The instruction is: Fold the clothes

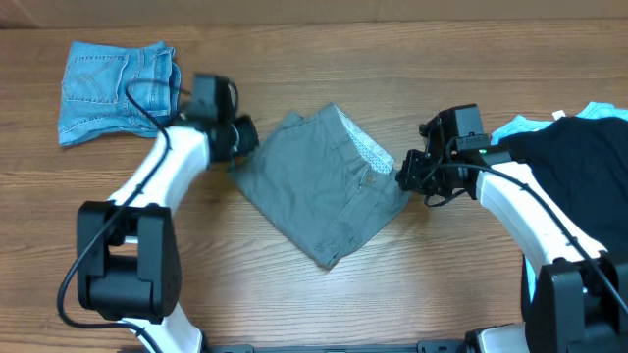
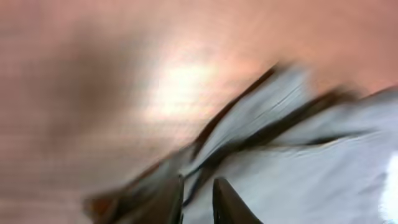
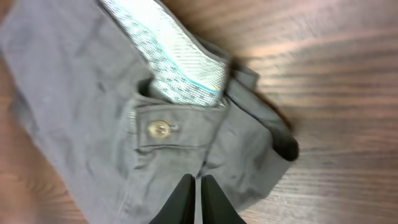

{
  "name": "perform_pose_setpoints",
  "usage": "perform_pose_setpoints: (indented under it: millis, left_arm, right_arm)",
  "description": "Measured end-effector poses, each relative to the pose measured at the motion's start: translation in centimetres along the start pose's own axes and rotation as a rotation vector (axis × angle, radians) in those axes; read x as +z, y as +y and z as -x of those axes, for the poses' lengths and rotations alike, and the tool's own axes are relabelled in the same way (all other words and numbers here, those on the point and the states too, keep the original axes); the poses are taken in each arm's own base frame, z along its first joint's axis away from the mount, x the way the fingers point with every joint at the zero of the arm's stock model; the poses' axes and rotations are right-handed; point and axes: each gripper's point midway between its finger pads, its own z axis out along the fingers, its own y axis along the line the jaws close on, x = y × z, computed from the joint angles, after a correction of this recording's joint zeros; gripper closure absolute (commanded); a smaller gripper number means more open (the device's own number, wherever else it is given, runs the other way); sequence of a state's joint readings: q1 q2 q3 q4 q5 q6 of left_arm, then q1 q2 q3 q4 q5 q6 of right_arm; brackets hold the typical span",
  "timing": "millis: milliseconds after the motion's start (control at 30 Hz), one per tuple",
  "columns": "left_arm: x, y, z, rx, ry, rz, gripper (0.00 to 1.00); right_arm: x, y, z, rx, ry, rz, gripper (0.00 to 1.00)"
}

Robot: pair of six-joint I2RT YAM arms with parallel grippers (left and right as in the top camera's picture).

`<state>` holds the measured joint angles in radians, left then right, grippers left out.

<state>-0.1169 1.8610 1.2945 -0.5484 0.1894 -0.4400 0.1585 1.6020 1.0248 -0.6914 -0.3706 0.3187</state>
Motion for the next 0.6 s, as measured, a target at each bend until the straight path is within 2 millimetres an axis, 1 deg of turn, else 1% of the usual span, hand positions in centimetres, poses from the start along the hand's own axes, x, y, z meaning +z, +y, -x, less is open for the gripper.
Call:
perform_pose_setpoints:
  millis: [33, 67, 133, 167, 233, 267, 333, 433, 533, 600]
  left_arm:
    - [-1.1, -0.4, 0.5, 0.013, 0.017, -0.003, 0.73]
    - [-2.0, -0.8, 0.6, 0.023, 0.041, -0.003, 0.71]
    - [-4.2, -1.6, 0.2, 0.054, 0.113, -0.001, 0.7]
    - [-4.9, -2.0, -0.2, 0.073, 0.135, -0.003, 0.7]
    - [-5.2, -2.1, -1.0, 0.088, 0.171, 0.002, 0.71]
    - [-5.3, -2.1, -2.3, 0.102, 0.22, 0.013, 0.72]
    - [-5.0, -2.0, -3.8, 0.115, 0.262, 0.024, 0.74]
    - [-3.6, -1.5, -6.3, 0.117, 0.316, 0.04, 0.78]
    - [-1.7, -0.1, -9.2, 0.092, 0.37, 0.061, 0.8]
    - [-0.5, 0.7, -10.5, 0.08, 0.38, 0.061, 0.85]
  right_arm:
    - [0.0, 0.1, 0.2, -0.017, -0.01, 0.006, 0.9]
    - [0.0, 0.2, 0.5, -0.028, -0.019, 0.012, 0.87]
    - [0.0, 0.8, 1.7, -0.078, -0.068, 0.034, 0.87]
    - [0.0, 1.1, 2.2, -0.096, -0.088, 0.043, 0.87]
    - [0.1, 1.5, 3.0, -0.119, -0.119, 0.064, 0.86]
    - [0.3, 1.8, 3.5, -0.13, -0.132, 0.076, 0.86]
    - [1.0, 2.0, 4.0, -0.145, -0.139, 0.1, 0.86]
    - [2.4, 2.0, 3.9, -0.146, -0.116, 0.124, 0.86]
    - [4.4, 1.1, 3.4, -0.126, -0.067, 0.124, 0.88]
    - [5.6, 0.4, 2.8, -0.108, -0.03, 0.115, 0.9]
